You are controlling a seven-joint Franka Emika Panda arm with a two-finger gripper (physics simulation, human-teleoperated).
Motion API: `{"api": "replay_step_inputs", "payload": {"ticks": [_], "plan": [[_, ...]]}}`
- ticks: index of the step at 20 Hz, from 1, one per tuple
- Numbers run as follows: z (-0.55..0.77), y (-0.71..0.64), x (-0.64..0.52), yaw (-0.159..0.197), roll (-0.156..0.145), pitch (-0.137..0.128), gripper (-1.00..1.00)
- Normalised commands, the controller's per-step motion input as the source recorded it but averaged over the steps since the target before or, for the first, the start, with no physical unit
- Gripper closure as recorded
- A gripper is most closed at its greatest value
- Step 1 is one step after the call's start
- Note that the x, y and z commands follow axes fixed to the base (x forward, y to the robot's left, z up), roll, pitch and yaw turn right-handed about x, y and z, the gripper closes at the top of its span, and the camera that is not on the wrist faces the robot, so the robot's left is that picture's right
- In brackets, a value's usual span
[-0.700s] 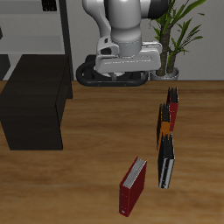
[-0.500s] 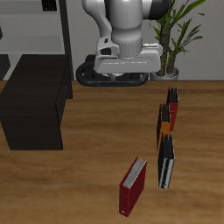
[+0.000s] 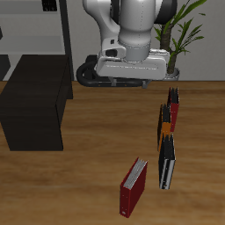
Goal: Place the right red book flat on top of the shelf
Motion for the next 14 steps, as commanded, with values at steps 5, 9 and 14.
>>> {"api": "replay_step_inputs", "payload": {"ticks": [5,9,14], "plan": [[0.06,0.06,0.38,0.020,-0.052,-0.050,-1.00],[-0.05,0.01,0.34,-0.021,-0.006,0.008,-1.00],[-0.04,-0.02,0.40,-0.015,-0.018,-0.020,-1.00]]}}
